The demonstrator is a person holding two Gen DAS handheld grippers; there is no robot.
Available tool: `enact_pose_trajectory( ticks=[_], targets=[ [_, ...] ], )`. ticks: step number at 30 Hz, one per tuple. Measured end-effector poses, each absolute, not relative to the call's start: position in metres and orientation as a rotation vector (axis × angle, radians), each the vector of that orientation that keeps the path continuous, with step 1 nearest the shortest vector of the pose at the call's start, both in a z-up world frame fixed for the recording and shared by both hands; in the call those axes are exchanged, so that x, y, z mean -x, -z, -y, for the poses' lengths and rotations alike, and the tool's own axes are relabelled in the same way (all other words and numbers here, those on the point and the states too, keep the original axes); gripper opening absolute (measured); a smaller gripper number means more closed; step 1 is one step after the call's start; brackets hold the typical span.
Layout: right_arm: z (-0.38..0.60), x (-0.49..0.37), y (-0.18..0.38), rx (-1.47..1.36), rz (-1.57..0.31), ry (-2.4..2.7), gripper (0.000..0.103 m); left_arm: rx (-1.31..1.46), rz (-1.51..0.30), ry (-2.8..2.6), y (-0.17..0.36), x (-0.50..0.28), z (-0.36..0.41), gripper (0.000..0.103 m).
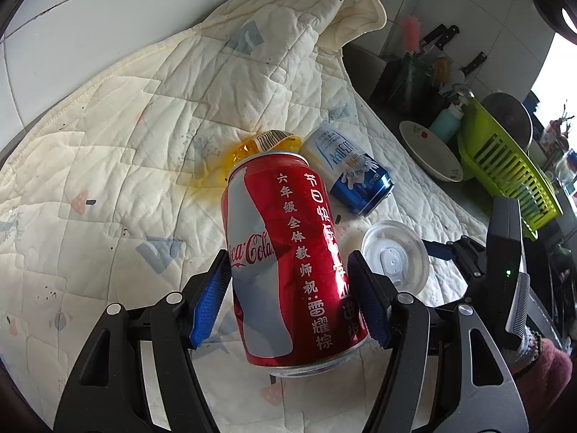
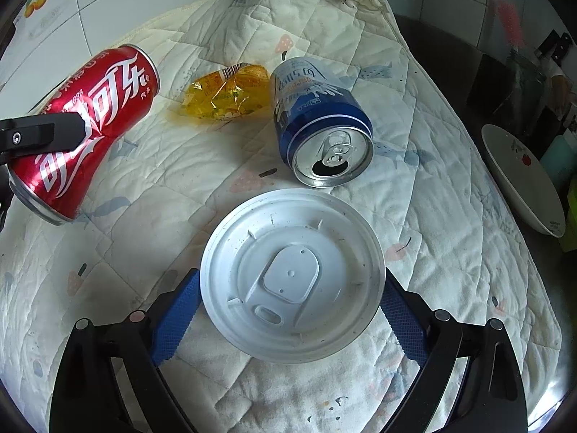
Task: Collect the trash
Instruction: 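Grasp the white plastic lid with the right tool while the left tool holds the can, then carry the cola can and white lid to the green basket and release both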
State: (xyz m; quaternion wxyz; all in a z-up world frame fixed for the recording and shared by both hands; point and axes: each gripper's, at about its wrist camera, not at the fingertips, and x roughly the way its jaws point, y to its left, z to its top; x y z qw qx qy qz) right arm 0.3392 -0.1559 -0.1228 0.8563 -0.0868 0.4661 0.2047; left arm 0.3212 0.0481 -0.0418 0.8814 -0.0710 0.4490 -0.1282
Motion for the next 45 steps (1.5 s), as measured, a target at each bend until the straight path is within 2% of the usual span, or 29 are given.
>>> enact_pose_trajectory(
  ticks=[11, 25, 37, 45],
  targets=[
    [0.15, -0.338, 0.129, 0.237, -0.966, -0.395, 0.093, 0.142, -0.943, 0.27, 0.044, -0.321, -0.046, 0.065],
    [0.16, -0.325, 0.113, 0.172, -0.94, -0.405, 0.091, 0.134, -0.949, 0.28, 0.045, -0.311, -0.04, 0.065],
    [0.2, -0.249, 0.078, 0.135, -0.896, -0.379, 0.091, 0.119, -0.927, 0.36, 0.031, -0.262, -0.008, 0.065],
    [0.25, -0.167, 0.065, 0.114, -0.884, -0.29, 0.091, 0.076, -0.902, 0.445, 0.019, -0.22, 0.034, 0.065]
  ],
)
